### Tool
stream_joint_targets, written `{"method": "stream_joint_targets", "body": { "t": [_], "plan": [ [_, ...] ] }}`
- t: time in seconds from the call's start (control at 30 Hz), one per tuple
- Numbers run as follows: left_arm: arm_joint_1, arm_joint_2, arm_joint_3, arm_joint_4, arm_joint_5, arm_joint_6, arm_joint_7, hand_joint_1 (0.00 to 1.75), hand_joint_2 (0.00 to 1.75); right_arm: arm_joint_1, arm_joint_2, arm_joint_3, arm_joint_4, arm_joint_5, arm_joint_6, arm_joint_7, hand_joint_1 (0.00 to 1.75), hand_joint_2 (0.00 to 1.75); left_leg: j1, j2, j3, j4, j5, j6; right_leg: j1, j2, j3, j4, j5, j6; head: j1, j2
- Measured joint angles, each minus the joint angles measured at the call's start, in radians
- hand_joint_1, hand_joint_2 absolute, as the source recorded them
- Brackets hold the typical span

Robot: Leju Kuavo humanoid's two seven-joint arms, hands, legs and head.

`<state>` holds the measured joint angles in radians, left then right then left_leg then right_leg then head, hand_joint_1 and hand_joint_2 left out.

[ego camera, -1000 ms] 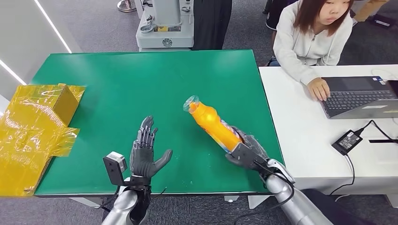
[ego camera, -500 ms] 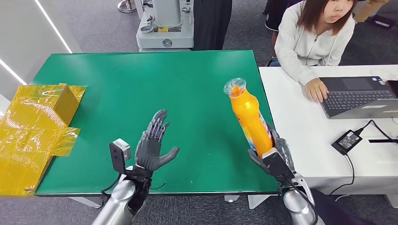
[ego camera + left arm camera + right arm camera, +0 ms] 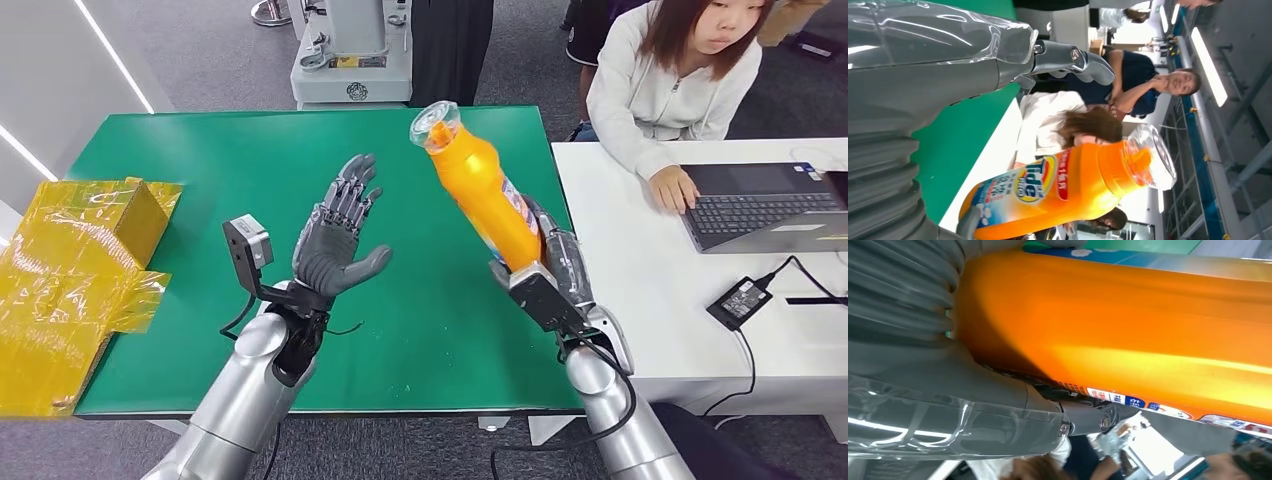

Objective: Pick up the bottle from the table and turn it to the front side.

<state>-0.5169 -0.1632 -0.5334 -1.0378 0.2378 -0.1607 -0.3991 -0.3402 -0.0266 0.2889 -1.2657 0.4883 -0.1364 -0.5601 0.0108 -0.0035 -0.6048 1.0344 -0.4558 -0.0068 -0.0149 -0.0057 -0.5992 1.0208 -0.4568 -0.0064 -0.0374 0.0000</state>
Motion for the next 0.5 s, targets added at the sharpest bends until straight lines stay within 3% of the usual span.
{"method": "stream_joint_targets", "body": {
  "t": [0.5],
  "plan": [
    [-0.079,0.006,0.07,-0.011,0.015,-0.002,0.043,0.0,1.75,-0.074,0.059,0.174,0.027,0.169,-0.03,0.055,1.75,1.75,0.0,0.0,0.0,0.0,0.0,0.0,0.0,0.0,0.0,0.0,0.0,0.0,0.0,0.0]
  ]
}}
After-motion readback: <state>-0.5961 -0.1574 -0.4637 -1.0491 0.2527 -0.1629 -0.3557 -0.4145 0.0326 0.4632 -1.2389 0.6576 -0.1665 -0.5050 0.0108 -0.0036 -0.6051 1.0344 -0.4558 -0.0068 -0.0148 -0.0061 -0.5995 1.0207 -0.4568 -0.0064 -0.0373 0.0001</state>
